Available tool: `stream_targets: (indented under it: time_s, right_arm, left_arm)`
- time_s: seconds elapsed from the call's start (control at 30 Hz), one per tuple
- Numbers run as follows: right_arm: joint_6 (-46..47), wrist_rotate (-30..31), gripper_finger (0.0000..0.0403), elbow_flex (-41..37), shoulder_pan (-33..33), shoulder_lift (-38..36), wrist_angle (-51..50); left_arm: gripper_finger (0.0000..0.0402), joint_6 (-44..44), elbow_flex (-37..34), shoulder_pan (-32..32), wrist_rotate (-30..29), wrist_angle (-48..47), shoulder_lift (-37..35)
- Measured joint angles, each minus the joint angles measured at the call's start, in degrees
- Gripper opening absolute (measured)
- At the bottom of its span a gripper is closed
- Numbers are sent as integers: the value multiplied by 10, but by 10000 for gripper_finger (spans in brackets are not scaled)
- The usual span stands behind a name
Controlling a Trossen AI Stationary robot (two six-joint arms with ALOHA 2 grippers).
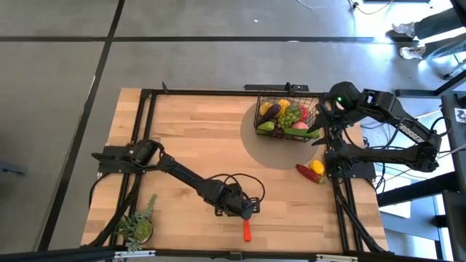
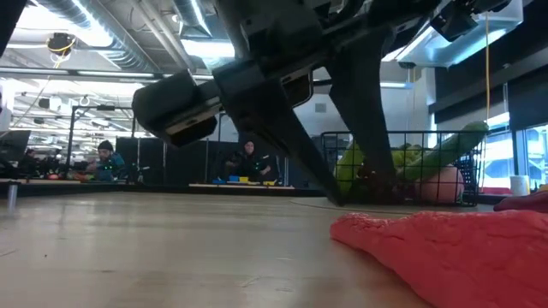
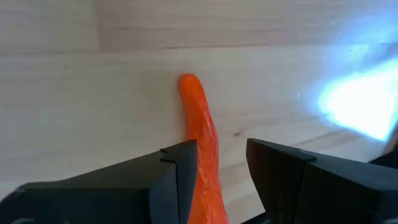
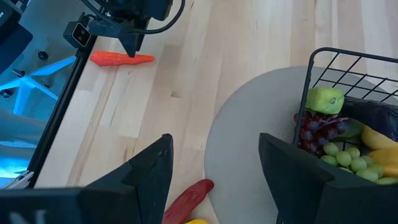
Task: Build produce basket
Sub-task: Put the orange carrot into the black wire basket
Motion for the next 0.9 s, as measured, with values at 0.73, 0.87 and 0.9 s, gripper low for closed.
stream_targets:
  time_s: [0.73,0.87,0.9]
  right_arm:
    - [0,0,228,0,0,0,0]
    - [0,0,228,0,0,0,0]
    - [0,0,228,0,0,0,0]
  left_arm:
    - [127,-12,0,2,17,44,35]
    - [126,-11,0,2,26,37,35]
    - [124,-11,0,2,26,37,38]
